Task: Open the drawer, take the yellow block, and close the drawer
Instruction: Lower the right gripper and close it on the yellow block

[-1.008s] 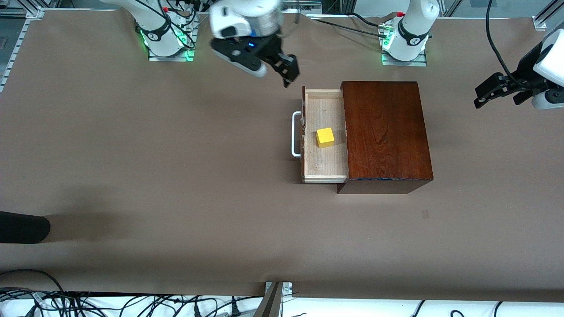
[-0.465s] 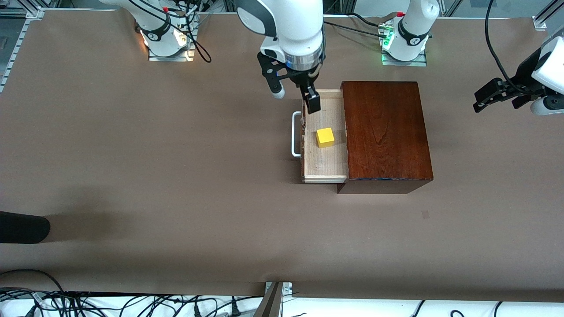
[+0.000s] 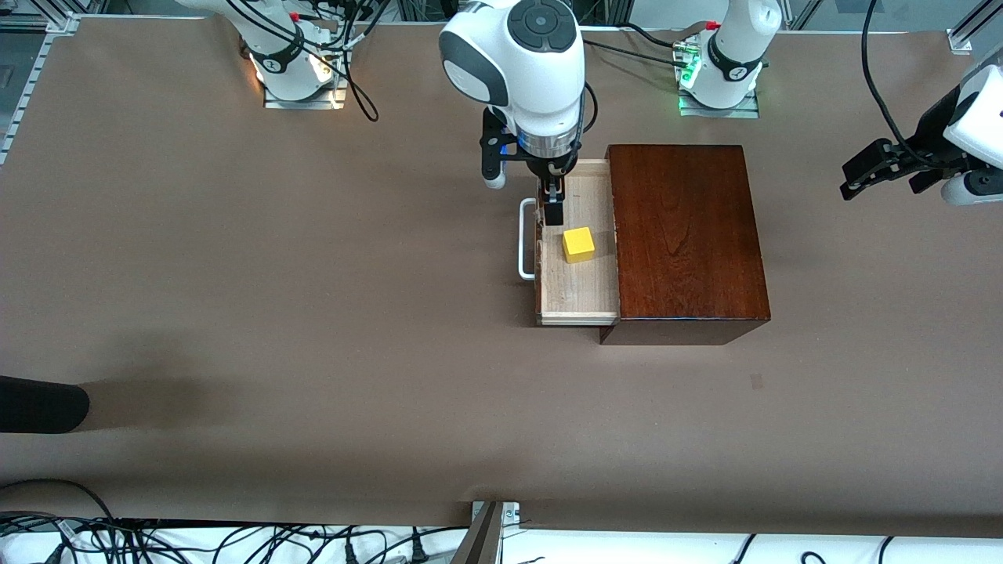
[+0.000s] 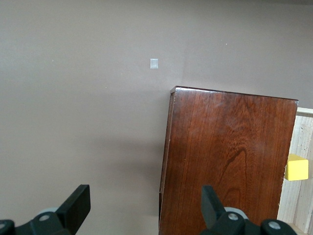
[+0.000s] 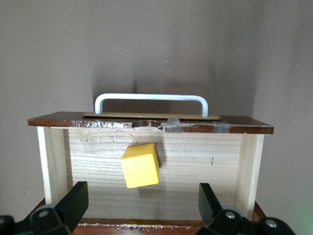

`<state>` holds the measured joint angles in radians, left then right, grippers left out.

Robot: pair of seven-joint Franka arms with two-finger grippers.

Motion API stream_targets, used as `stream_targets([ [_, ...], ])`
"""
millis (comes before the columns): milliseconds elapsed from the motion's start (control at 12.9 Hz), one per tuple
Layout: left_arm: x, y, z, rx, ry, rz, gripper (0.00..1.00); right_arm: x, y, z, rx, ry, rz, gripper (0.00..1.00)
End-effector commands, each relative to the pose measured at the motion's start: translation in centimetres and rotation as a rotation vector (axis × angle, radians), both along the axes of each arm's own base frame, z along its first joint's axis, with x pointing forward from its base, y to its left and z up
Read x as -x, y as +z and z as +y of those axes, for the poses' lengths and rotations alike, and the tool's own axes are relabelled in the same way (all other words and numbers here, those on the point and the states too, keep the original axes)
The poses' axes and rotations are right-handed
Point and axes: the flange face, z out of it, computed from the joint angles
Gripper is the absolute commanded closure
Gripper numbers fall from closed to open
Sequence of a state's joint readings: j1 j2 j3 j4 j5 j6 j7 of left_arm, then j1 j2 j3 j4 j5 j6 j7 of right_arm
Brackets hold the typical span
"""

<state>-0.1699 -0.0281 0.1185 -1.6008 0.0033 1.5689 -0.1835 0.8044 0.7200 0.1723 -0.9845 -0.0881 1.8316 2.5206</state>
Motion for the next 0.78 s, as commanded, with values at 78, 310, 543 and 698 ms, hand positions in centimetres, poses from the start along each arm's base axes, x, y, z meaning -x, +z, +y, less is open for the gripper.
stream_targets([
  [78, -0.3, 0.3, -0.1, 0.026, -0.01, 0.002, 0.0, 1.4, -2.7, 2.8, -0.004, 0.006, -0.012, 0.0],
  [310, -0.2, 0.3, -0.1, 0.026, -0.01, 0.003, 0.0, 1.9, -5.8, 4.0, 0.008, 0.034, -0.02, 0.0],
  [543, -0.2, 0.3, -0.1, 0.026, -0.01, 0.003, 0.0, 2.0, -7.6, 4.8, 0.012, 0.133, -0.054, 0.0],
  [698, -0.2, 0.3, -0.1, 0.026, -0.01, 0.005, 0.0, 1.2, -8.9, 4.7, 0.013, 0.162, -0.079, 0.0],
])
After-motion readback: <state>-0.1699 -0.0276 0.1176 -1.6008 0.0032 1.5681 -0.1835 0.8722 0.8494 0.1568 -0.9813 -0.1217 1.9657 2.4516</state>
